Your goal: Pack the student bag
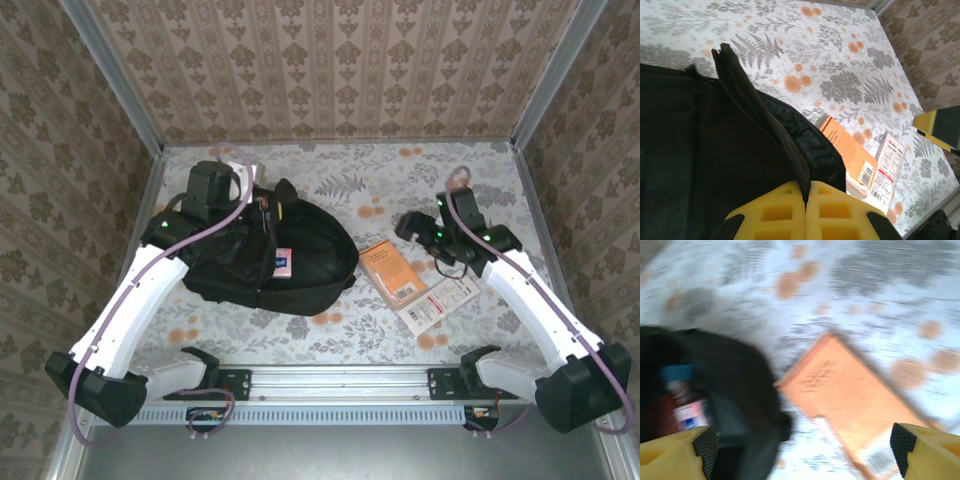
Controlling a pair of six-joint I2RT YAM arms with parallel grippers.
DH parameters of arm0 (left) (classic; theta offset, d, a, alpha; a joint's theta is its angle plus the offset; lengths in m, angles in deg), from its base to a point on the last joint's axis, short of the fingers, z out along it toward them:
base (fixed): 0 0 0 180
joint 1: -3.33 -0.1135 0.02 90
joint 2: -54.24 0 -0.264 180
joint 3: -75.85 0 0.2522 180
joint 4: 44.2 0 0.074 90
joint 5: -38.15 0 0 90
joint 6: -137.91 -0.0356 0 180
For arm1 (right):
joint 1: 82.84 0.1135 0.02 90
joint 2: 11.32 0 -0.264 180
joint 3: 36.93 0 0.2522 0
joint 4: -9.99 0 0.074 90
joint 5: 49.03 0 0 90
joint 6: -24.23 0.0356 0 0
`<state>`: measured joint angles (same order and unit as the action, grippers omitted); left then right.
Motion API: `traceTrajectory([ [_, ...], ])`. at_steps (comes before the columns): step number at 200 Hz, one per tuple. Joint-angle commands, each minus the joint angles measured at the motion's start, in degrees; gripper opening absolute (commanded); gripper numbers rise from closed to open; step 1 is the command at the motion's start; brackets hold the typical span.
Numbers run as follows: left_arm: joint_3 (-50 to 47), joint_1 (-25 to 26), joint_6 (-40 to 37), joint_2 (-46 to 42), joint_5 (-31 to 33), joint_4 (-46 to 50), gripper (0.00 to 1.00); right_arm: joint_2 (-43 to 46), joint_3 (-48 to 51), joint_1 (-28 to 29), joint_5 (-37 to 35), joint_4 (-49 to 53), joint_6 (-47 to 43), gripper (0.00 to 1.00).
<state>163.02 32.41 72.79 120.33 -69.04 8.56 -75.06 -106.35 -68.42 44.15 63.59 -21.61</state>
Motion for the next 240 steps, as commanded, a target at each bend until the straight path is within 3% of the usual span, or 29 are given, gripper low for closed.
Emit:
traceTrajectory([
  [1, -2.2, 1.0, 1.1, -1.5, -0.5, -8.2, 0.00, 2.8, 4.3, -6.2, -4.9, 9.6, 2.4, 0.94],
  [27, -5.9, 2.1, 1.6, -2.0, -1.4, -12.1, 0.00, 2.5, 9.7, -12.1, -4.5, 9.4, 2.9, 1.00],
  [57, -8.0, 2.0, 2.7, -2.3, -5.1, -13.5, 0.00, 1.6, 14.7, -16.3, -0.4, 4.8, 2.4, 1.00],
  [92, -7.9, 2.3, 1.4, -3.4, -4.3, -12.4, 0.00, -2.5, 17.3, -20.7, 2.2, 1.5, 2.5, 1.00],
  [155, -7.6, 2.2, 0.7, -3.4, -4.0, -12.0, 0.00, -10.3, 18.3, -20.8, 4.9, -4.0, 3.4, 1.00],
  [184, -7.5, 2.1, 0.5, -3.0, -4.0, -11.7, 0.00, -14.7, 18.7, -20.3, 12.2, -9.6, 1.6, 1.00],
  [240, -7.6, 1.9, 0.5, -1.9, -4.2, -11.9, 0.00, -23.0, 14.1, -13.8, 19.6, -20.2, 1.6, 0.98],
])
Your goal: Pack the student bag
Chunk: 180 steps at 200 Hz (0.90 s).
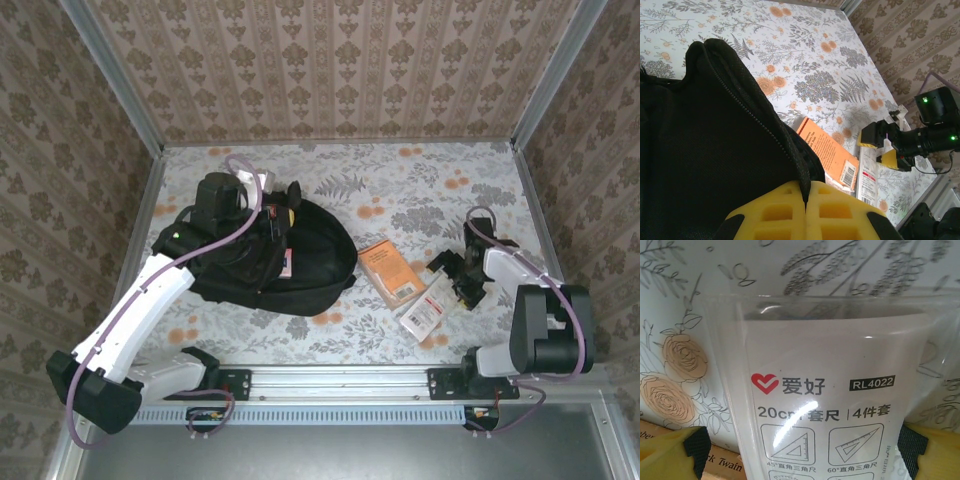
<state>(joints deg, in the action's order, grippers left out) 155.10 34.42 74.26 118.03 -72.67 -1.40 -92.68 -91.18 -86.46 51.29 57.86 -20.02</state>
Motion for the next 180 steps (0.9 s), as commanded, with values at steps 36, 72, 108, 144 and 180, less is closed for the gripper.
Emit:
traceTrajectory([
  [36, 0.1, -0.2, -0.8, 1.2, -0.9, -2.1, 0.00, -8.9, -4.8, 8.1, 15.1, -17.4, 2.4, 0.97],
  [72, 0.2, -0.3, -0.9, 1.3, -0.9, -2.0, 0.00, -2.4, -3.8, 7.9, 8.2, -10.8, 1.3, 0.98],
  [108, 0.4, -0.3, -1.0, 1.4, -0.9, -1.8, 0.00, 7.8, -0.3, 7.4, 2.3, -1.9, 1.0, 1.00],
  [144, 0.3, -0.3, -1.0, 1.4, -1.0, -1.9, 0.00, 16.1, 3.8, 7.0, -1.4, 4.5, 0.9, 1.00],
  [180, 0.3, -0.3, -1.1, 1.4, -1.1, -1.8, 0.00, 14.9, 7.9, 7.1, 3.7, 3.4, 0.7, 1.00],
])
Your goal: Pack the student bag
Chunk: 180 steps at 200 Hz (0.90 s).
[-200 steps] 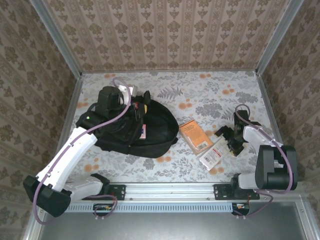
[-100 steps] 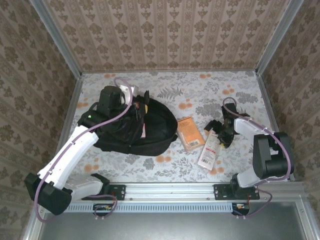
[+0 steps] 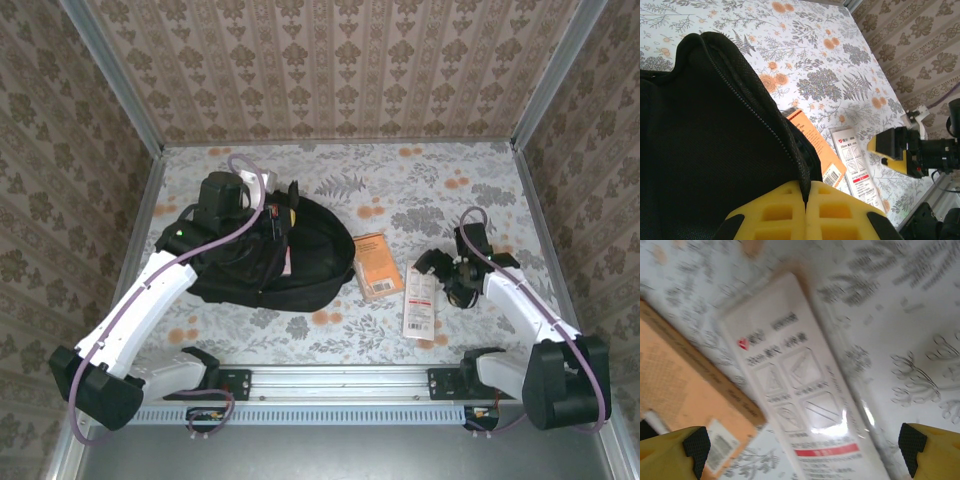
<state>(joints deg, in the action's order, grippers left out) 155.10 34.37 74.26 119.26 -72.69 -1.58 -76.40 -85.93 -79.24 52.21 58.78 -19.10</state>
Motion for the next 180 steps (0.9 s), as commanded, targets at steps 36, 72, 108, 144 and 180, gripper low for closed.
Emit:
traceTrajectory([
  [36, 0.5, -0.3, -1.3, 0.3, -0.8, -1.6, 0.00, -4.4, 3.5, 1.2, 9.5, -2.0, -1.9, 1.00],
  [72, 0.5, -0.4, -1.5, 0.5, -0.3, -1.3, 0.00, -4.0, 3.8, 2.8, 13.7, -7.6, -1.3, 0.97],
  [108, 0.5, -0.4, -1.6, 0.9, -0.3, -1.3, 0.00, -1.5, 5.4, 2.7, 15.8, -13.9, 1.2, 0.96],
  [144, 0.5, -0.4, -1.6, 1.2, -0.2, -1.2, 0.00, -1.2, 9.5, 2.7, 17.9, -24.2, 6.0, 0.92],
  [180, 0.6, -0.4, -1.6, 1.5, -0.4, -1.2, 0.00, 1.9, 12.7, 2.7, 19.5, -30.1, 8.5, 0.89],
])
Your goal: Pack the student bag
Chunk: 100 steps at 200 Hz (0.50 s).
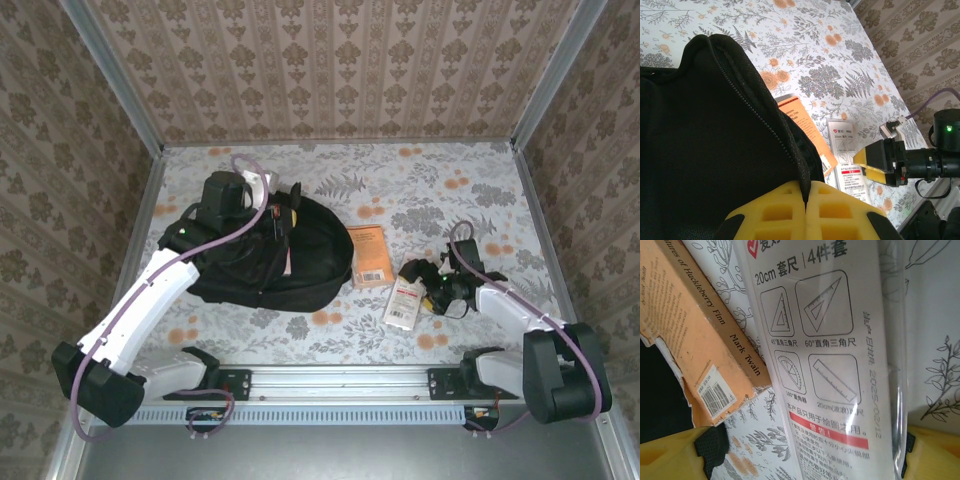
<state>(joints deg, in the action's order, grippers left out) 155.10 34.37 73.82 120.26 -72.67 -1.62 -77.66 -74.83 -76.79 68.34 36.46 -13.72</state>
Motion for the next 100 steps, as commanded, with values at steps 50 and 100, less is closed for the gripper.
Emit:
traceTrajectory([
  [50, 0.8, -0.5, -1.3, 0.4, -0.2, -1.0, 0.00, 10.5, 5.3, 0.3, 1.4, -11.6, 5.8, 0.79],
  [100, 0.8, -0.5, -1.4, 0.6, -0.4, -0.9, 0.00, 2.4, 5.5, 0.6, 1.2, -14.8, 5.0, 0.68],
])
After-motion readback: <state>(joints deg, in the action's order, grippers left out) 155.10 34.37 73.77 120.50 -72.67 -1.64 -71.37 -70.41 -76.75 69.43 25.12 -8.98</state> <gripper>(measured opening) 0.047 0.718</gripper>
